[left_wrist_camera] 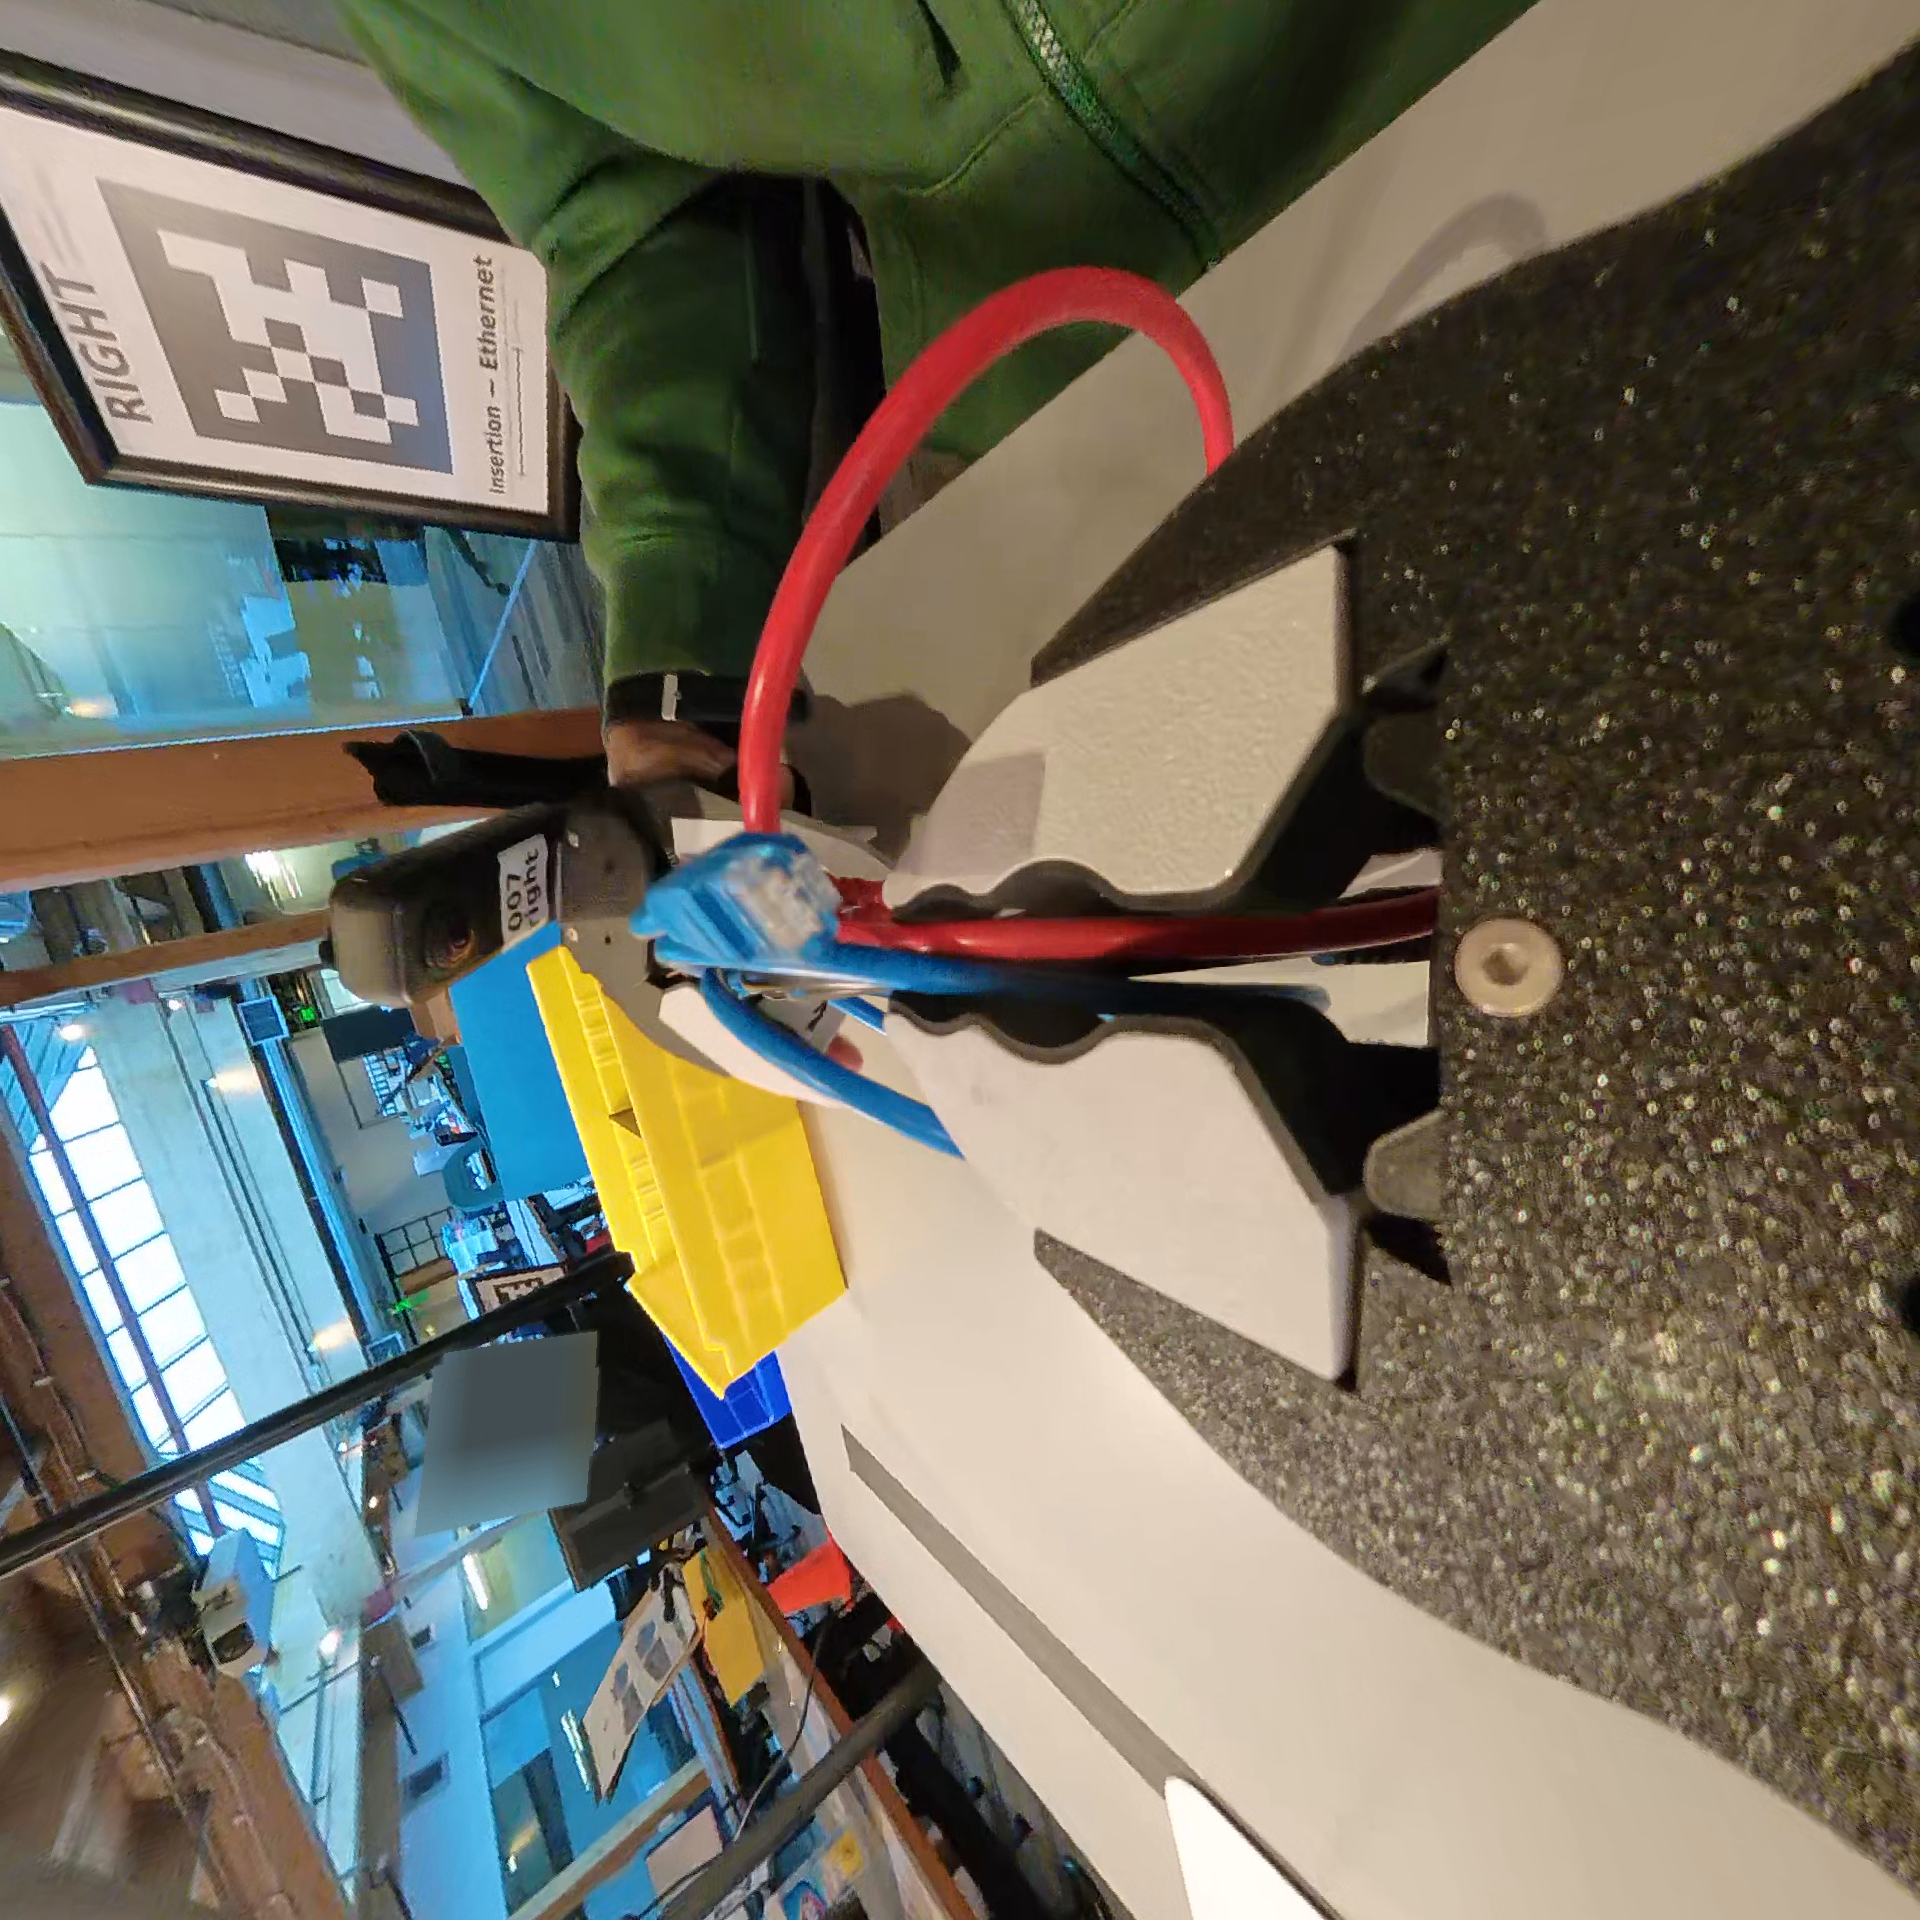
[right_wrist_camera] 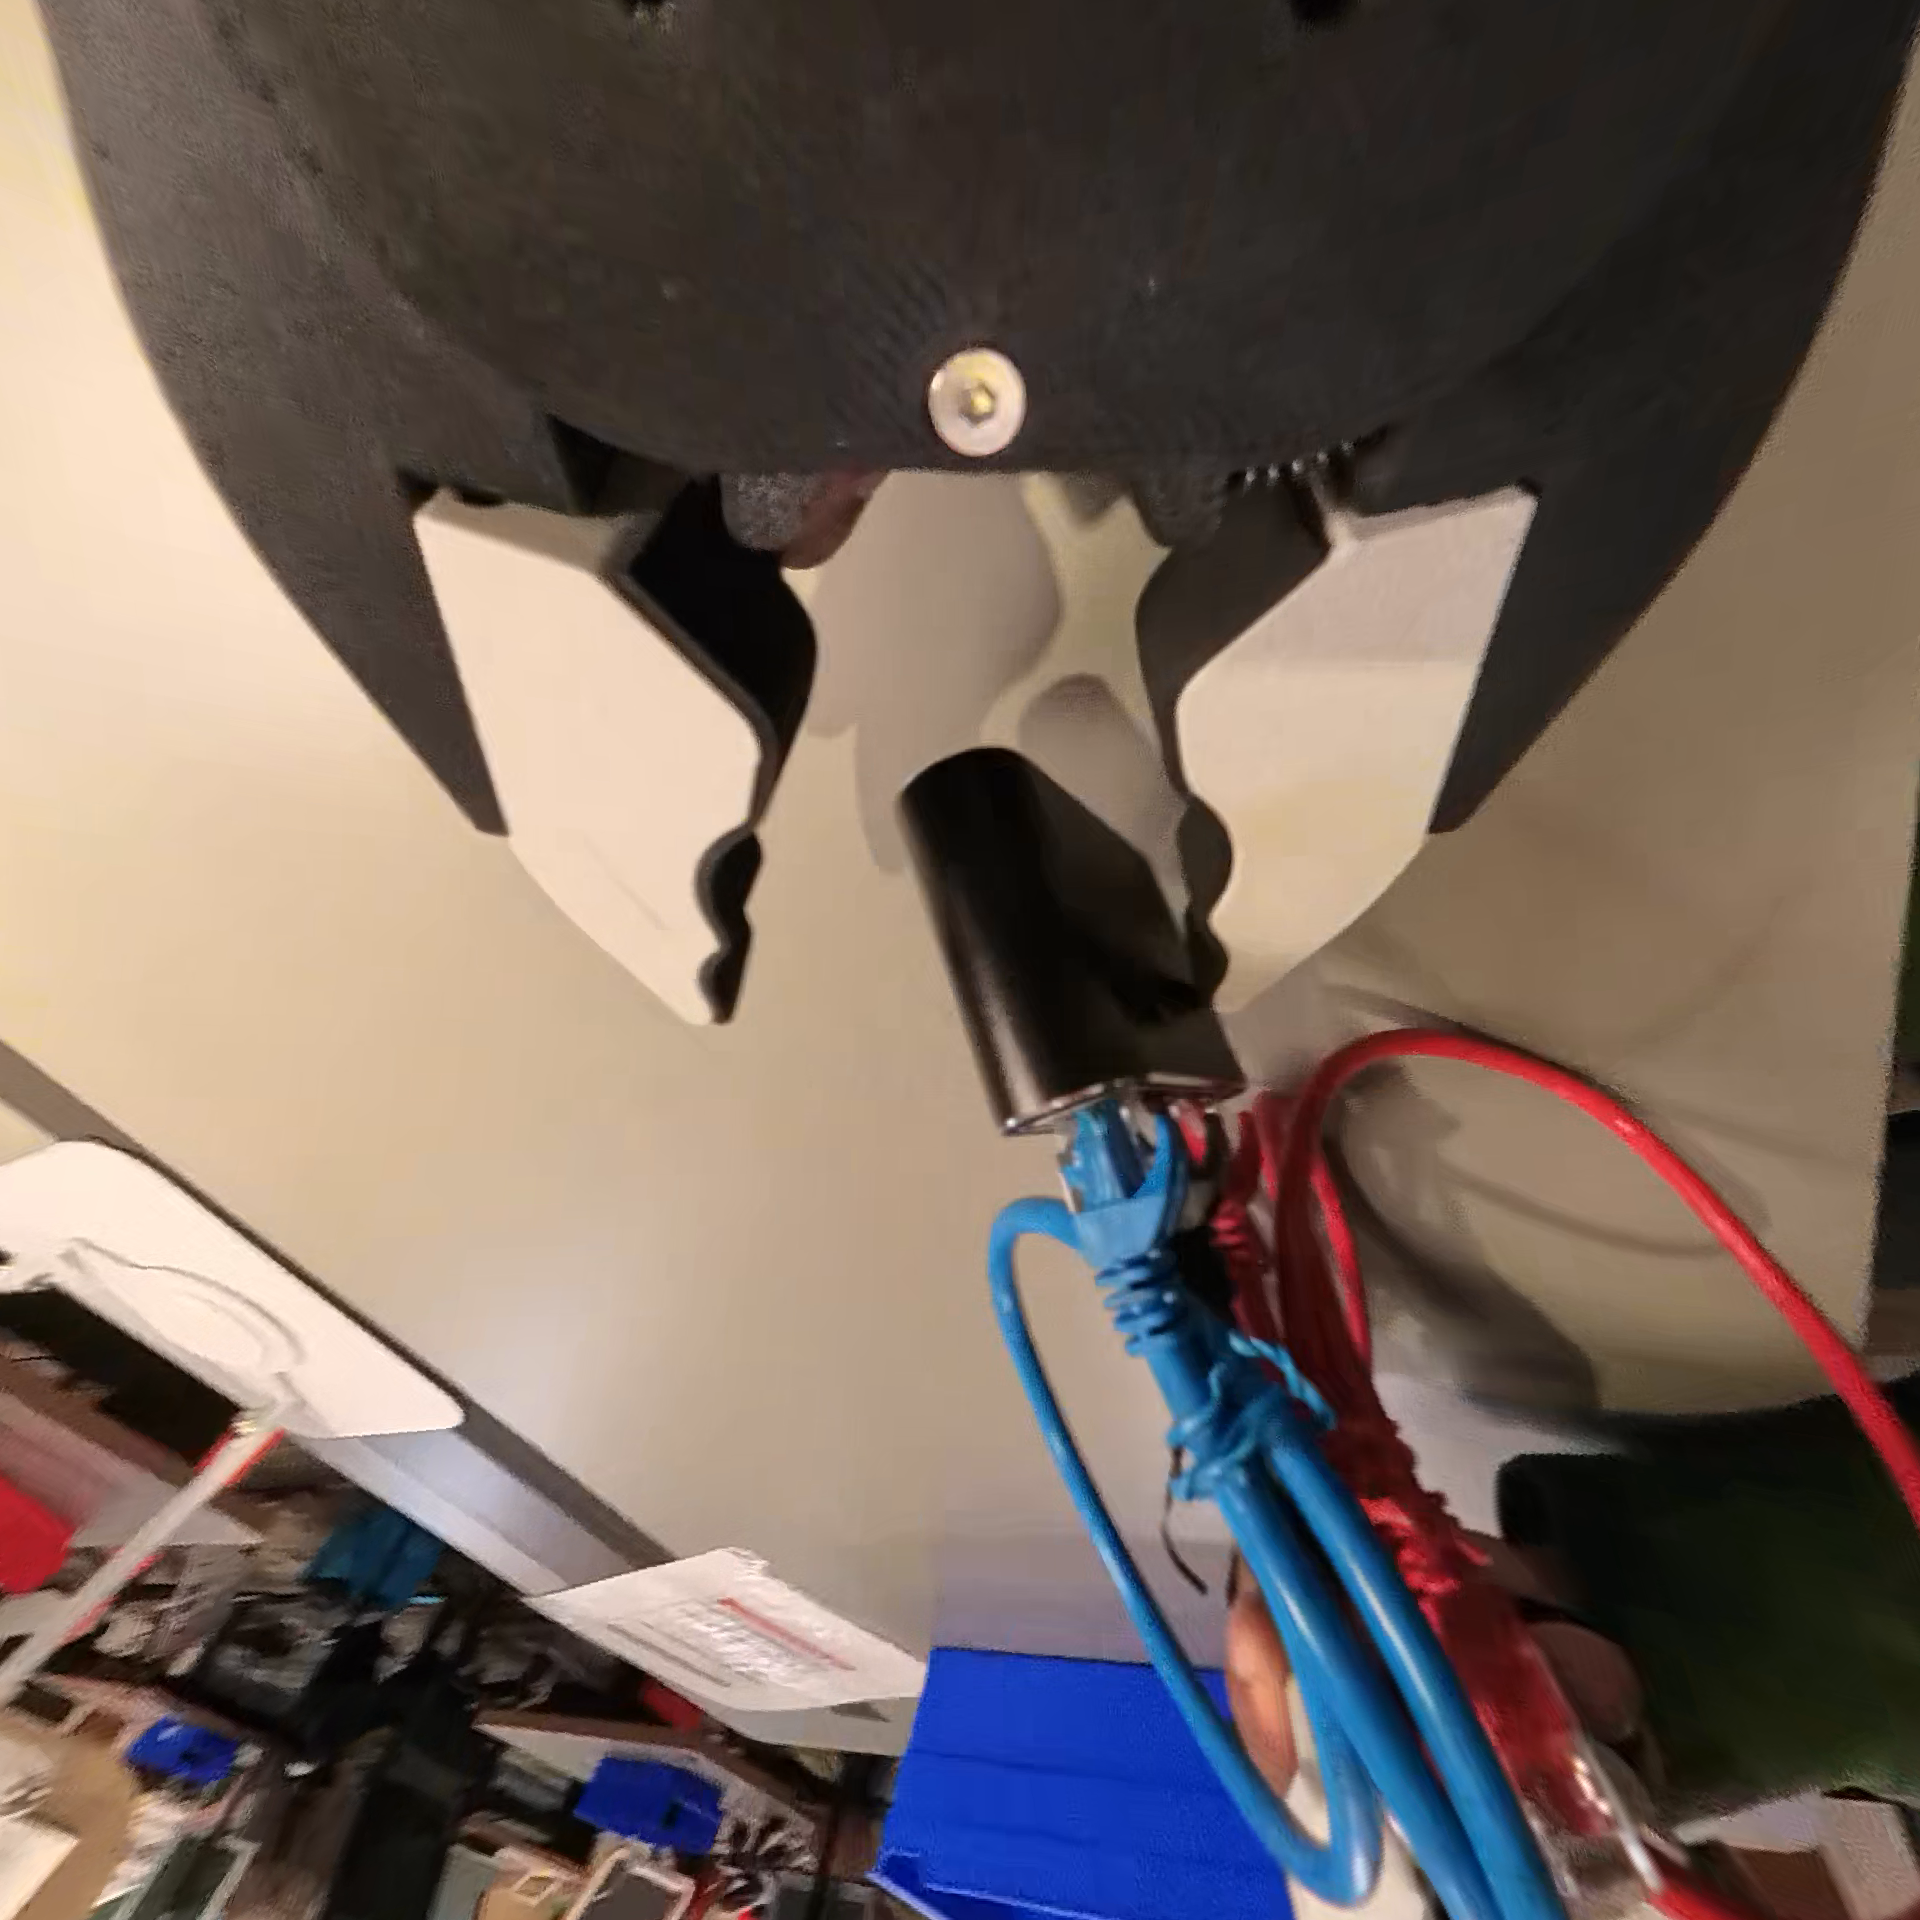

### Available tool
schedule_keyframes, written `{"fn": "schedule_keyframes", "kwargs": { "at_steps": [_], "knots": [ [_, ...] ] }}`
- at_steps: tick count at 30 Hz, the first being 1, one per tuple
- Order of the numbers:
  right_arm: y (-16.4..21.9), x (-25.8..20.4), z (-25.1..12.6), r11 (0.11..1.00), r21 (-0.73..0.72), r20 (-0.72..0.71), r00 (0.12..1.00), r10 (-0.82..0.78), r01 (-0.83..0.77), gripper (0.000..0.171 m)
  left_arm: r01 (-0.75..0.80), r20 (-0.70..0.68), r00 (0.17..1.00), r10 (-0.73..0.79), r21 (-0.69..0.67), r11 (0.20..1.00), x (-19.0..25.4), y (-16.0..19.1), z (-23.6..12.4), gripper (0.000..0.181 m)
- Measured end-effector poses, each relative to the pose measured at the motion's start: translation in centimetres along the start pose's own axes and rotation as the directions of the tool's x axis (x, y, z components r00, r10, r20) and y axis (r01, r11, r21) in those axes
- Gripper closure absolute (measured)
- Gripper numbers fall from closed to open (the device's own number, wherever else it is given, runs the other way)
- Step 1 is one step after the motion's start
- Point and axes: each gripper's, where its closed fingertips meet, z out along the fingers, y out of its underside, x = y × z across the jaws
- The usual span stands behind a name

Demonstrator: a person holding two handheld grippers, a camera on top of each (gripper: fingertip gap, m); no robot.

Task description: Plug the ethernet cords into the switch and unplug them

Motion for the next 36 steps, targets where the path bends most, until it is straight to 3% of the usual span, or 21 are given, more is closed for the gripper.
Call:
{"fn": "schedule_keyframes", "kwargs": {
  "at_steps": [2,4,11,15,17,20,23,25,28,32,36],
  "knots": [
    [-0.1,-0.6,0.2,0.999,0.0,0.022,0.999,-0.038,0.038,0.12,-0.005,0.037,0.999,0.006,-0.026,1.0,-0.7,0.4,-0.1,0.168],
    [0.0,-0.5,0.2,0.996,-0.006,-0.031,0.996,-0.088,0.088,0.129,0.022,0.104,0.994,-0.016,-0.053,0.998,-1.9,0.8,-0.4,0.166],
    [-0.7,1.6,-1.1,0.964,-0.025,-0.335,0.906,-0.258,0.265,0.141,0.109,0.371,0.923,-0.102,0.001,0.994,-5.8,-0.2,-5.8,0.147],
    [-1.6,3.1,-2.1,0.918,-0.096,-0.505,0.776,-0.377,0.384,0.144,-0.042,0.59,0.807,-0.029,0.106,0.993,-7.6,-2.9,-9.5,0.149],
    [-2.1,3.4,-2.4,0.879,-0.152,-0.55,0.7,-0.455,0.452,0.144,-0.145,0.625,0.779,0.051,0.101,0.984,-7.2,-3.9,-9.2,0.149],
    [-3.1,3.2,-2.0,0.808,-0.217,-0.561,0.607,-0.563,0.548,0.144,-0.235,0.575,0.788,0.222,-0.052,0.971,-6.3,-3.1,-5.9,0.148],
    [-5.3,2.7,-1.5,0.701,-0.263,-0.552,0.493,-0.673,0.663,0.144,-0.34,0.487,0.761,0.429,-0.265,0.902,-6.0,-1.8,-2.0,0.14],
    [-7.3,2.3,-1.2,0.602,-0.304,-0.547,0.383,-0.745,0.738,0.144,-0.439,0.447,0.686,0.574,-0.374,0.817,-6.2,-2.5,-0.2,0.134],
    [-9.2,1.8,-0.5,0.459,-0.372,-0.523,0.226,-0.822,0.807,0.145,-0.578,0.407,0.565,0.718,-0.426,0.696,-5.9,-4.6,2.1,0.134],
    [-7.6,0.9,1.3,0.434,-0.356,-0.518,0.212,-0.829,0.828,0.144,-0.665,0.31,0.435,0.845,-0.522,0.534,-5.7,-2.3,4.1,0.132],
    [-6.5,-0.3,1.5,0.457,-0.301,-0.513,0.261,-0.818,0.837,0.145,-0.677,0.163,0.447,0.879,-0.581,0.452,-4.4,2.7,4.7,0.133]
  ]
}}
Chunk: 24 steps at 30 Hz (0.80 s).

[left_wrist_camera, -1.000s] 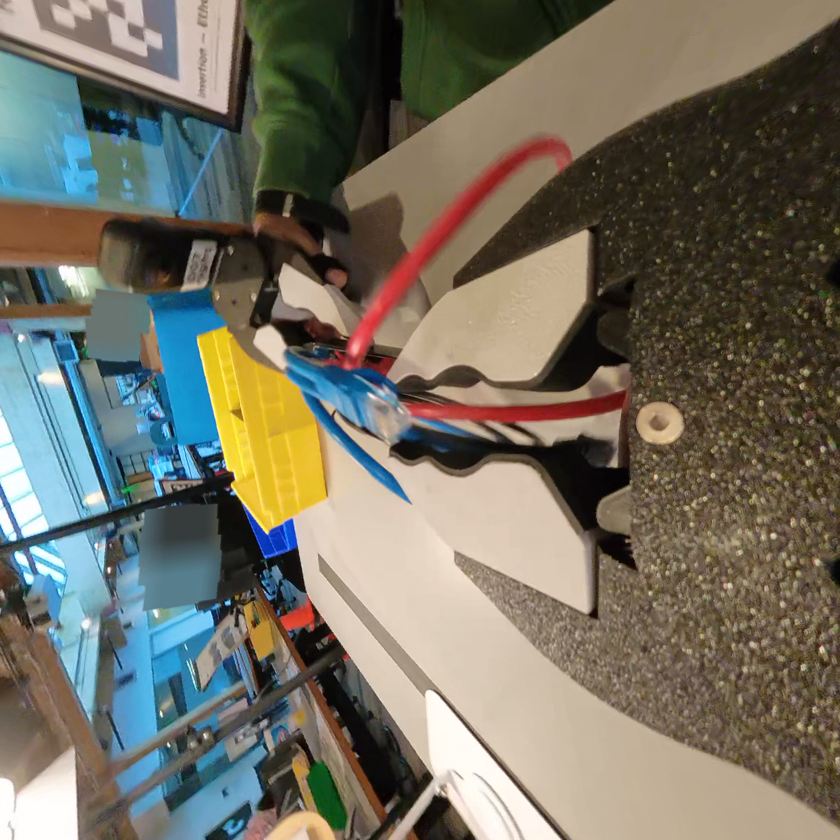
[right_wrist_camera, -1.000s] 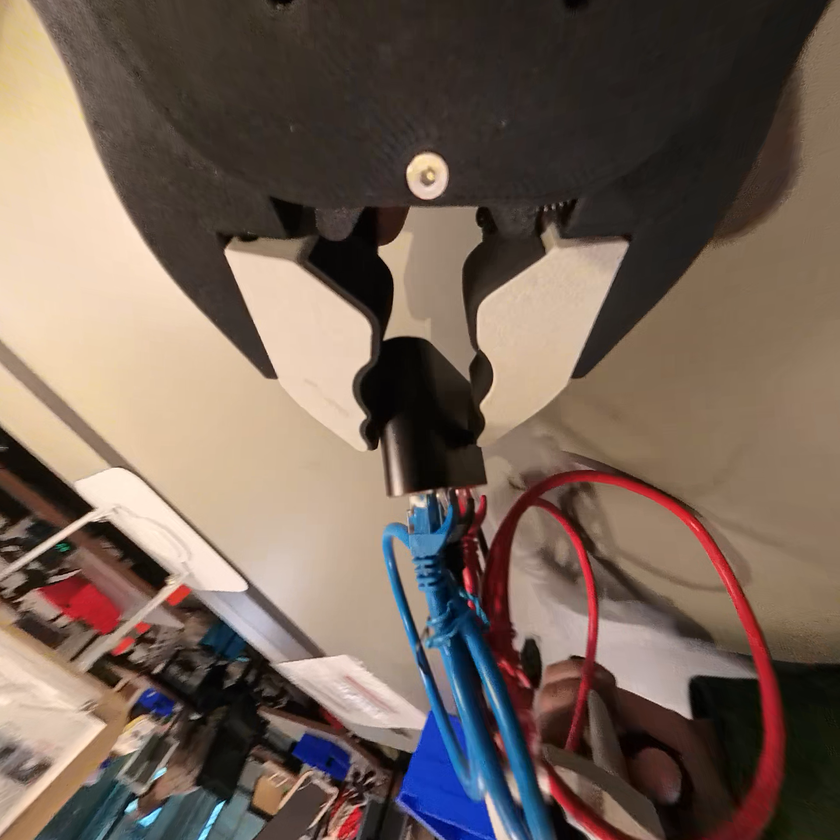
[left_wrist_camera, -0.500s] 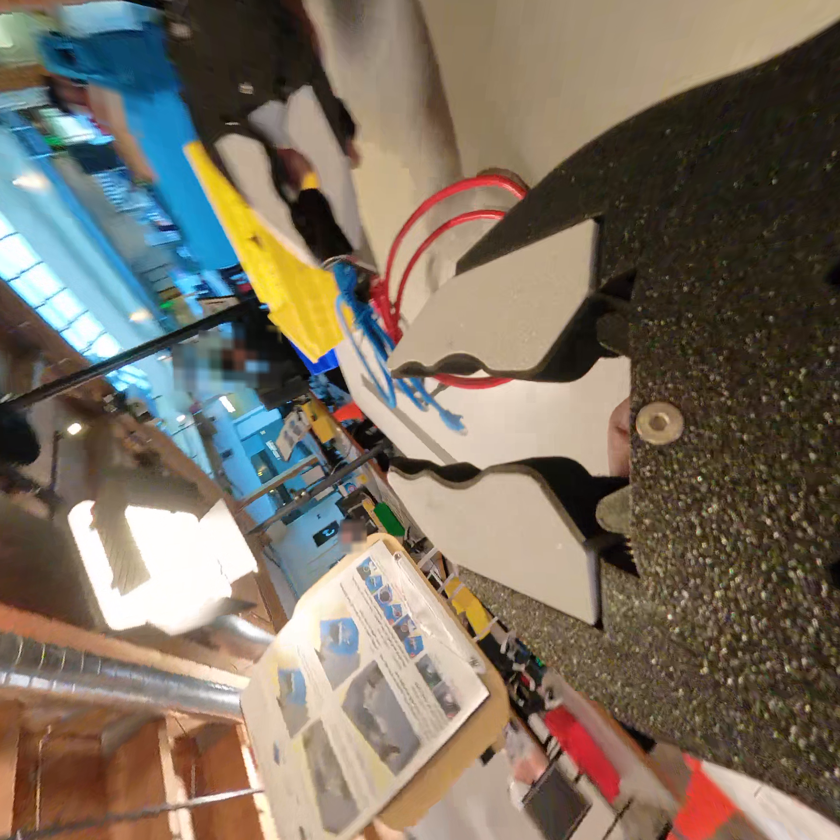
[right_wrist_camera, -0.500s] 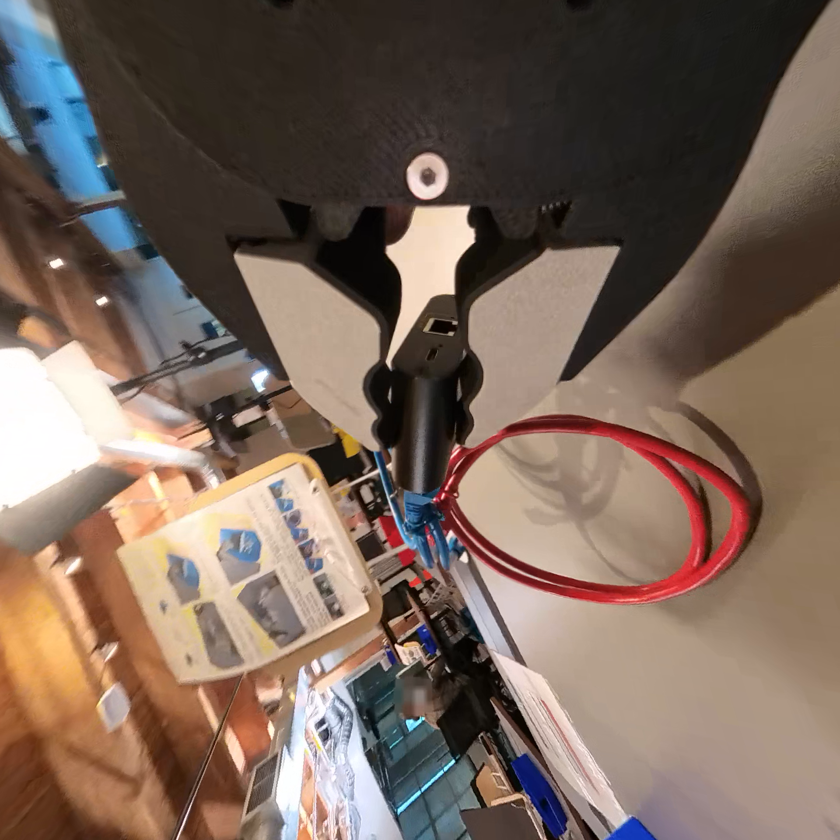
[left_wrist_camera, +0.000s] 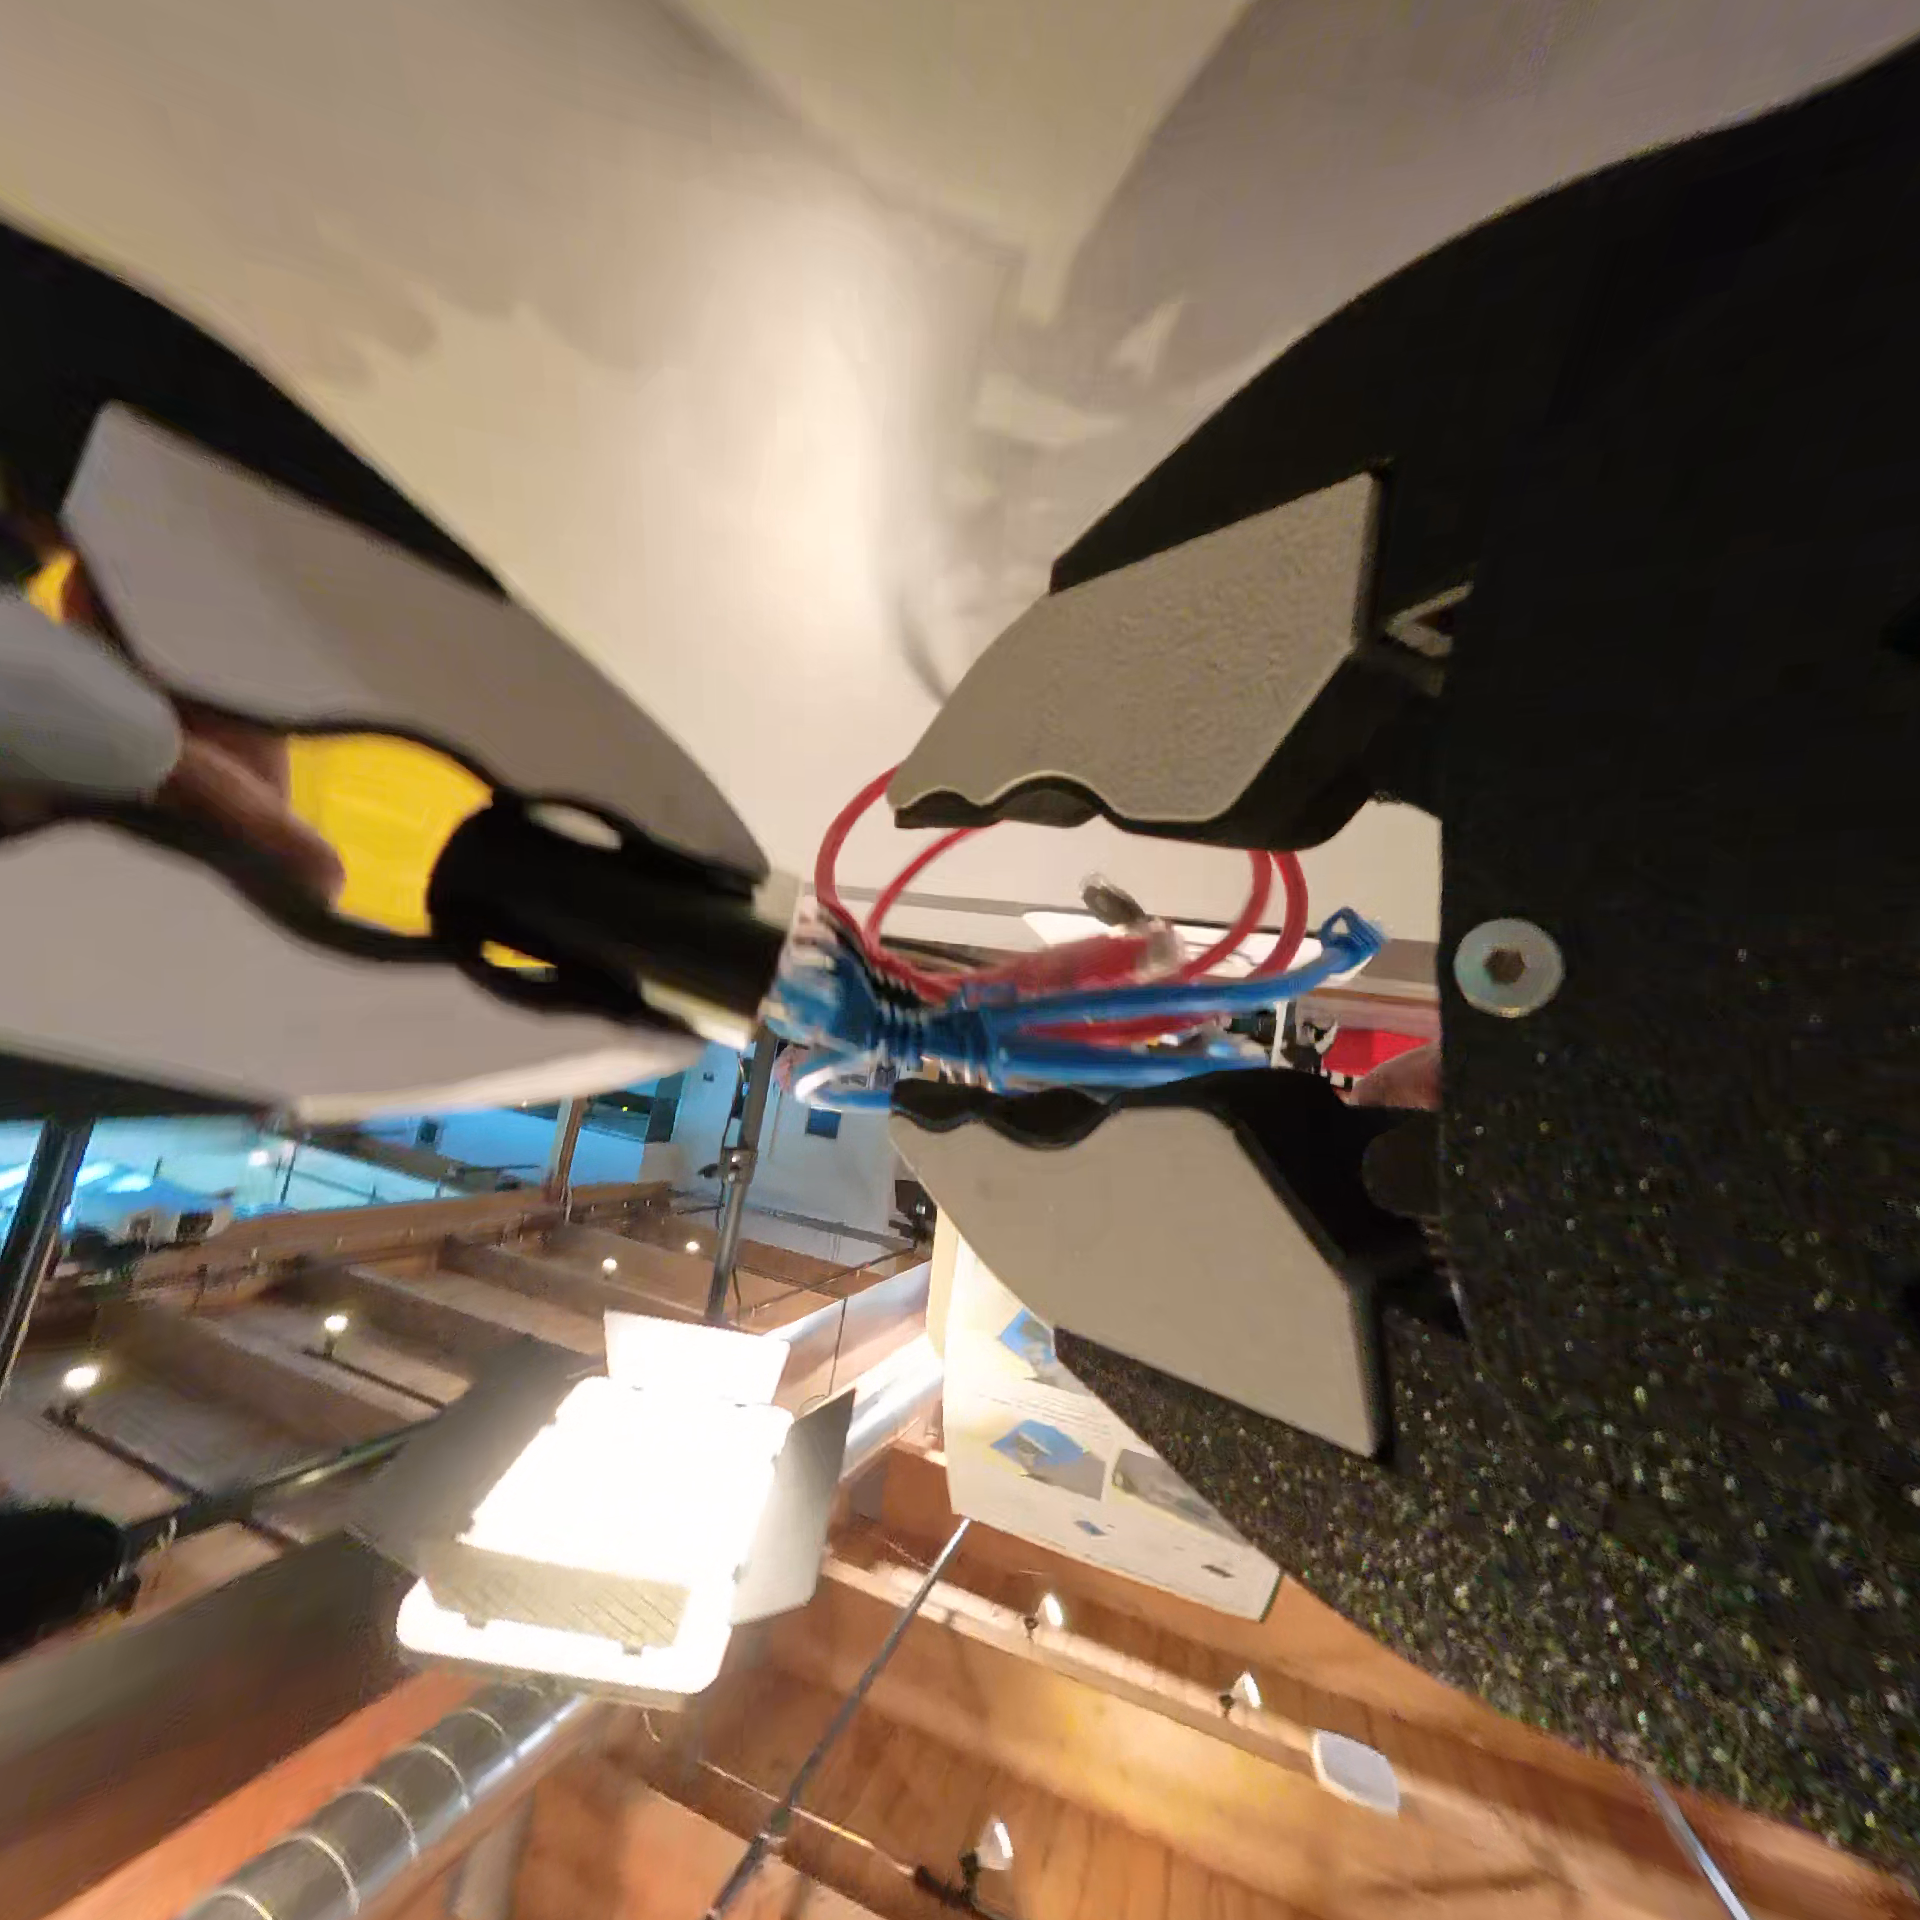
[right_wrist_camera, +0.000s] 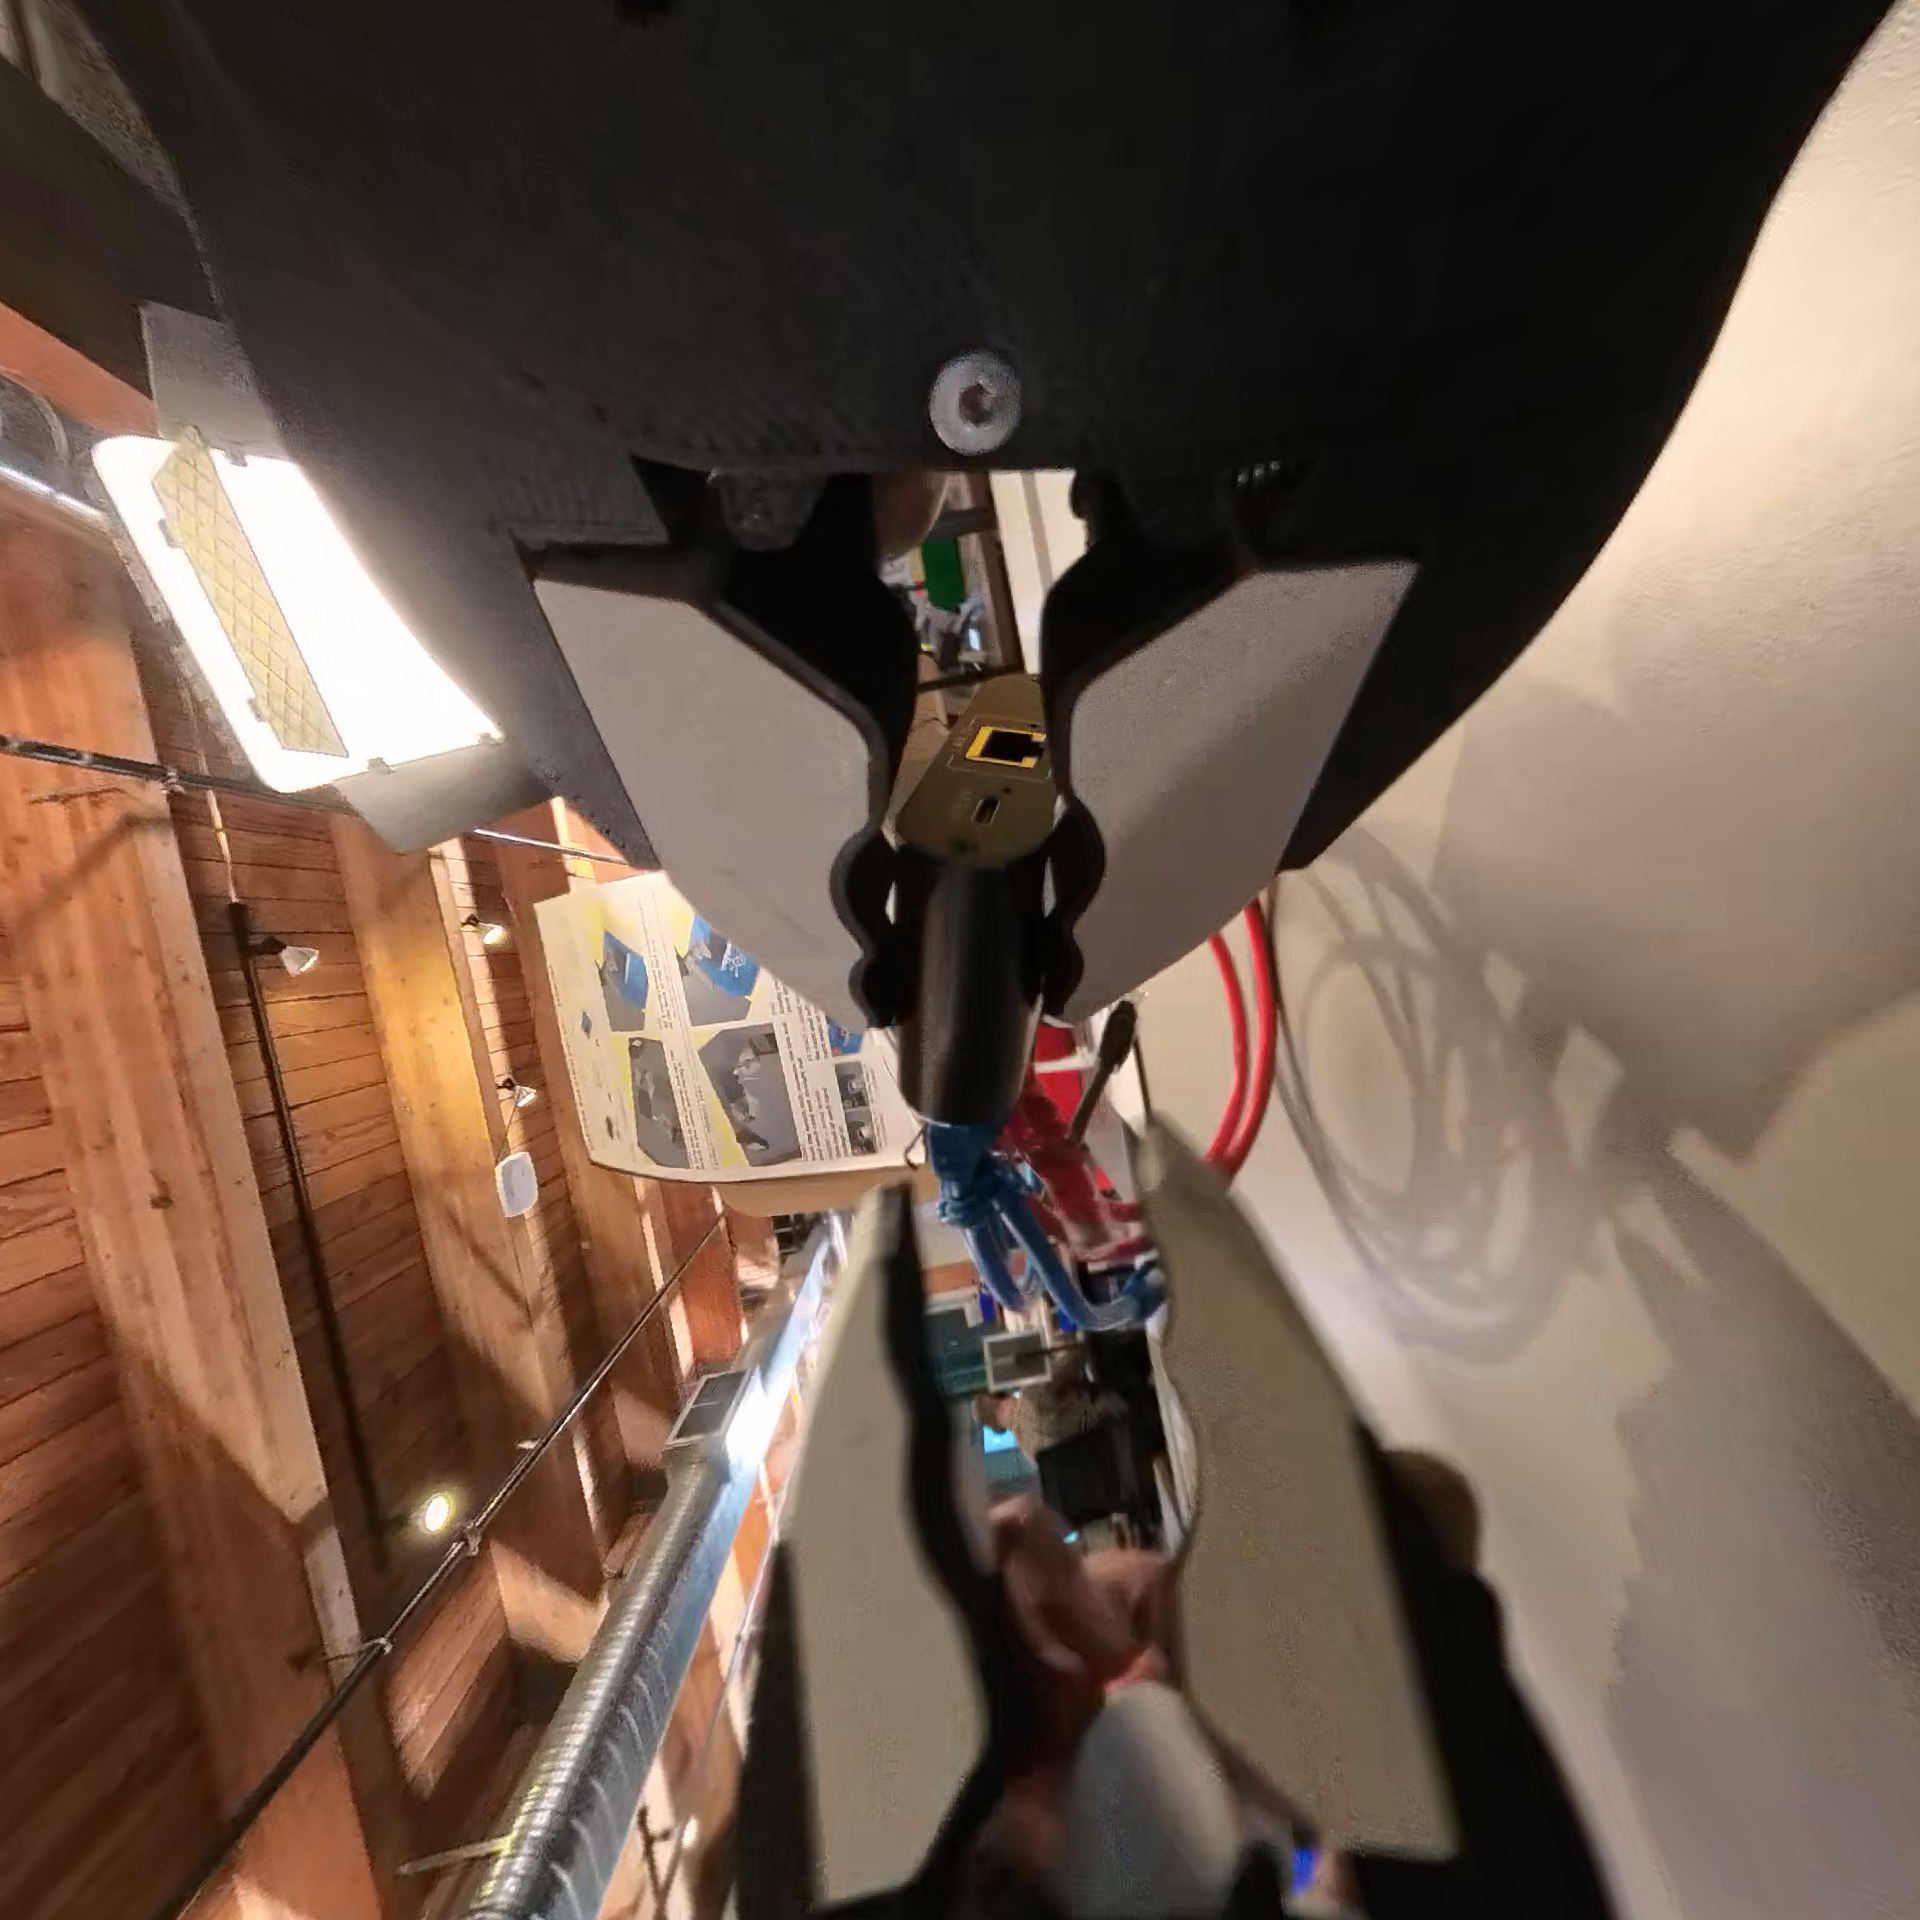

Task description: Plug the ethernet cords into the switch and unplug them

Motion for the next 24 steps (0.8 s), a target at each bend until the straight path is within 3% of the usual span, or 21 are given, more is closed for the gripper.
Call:
{"fn": "schedule_keyframes", "kwargs": {
  "at_steps": [6,13,24],
  "knots": [
    [-0.5,-1.8,-0.4,0.999,0.036,0.06,0.998,0.021,-0.023,0.145,-0.114,0.022,0.993,0.115,-0.024,0.993,1.5,-0.8,0.8,0.138],
    [-0.4,-2.8,-0.9,0.997,0.061,0.103,0.994,0.041,-0.048,0.145,-0.166,-0.001,0.986,0.166,-0.03,0.986,2.4,-1.1,0.9,0.161],
    [0.4,-3.2,-0.8,0.997,0.02,0.121,0.99,0.076,-0.079,0.145,-0.185,-0.007,0.983,0.185,-0.143,0.972,2.7,-0.1,1.6,0.164]
  ]
}}
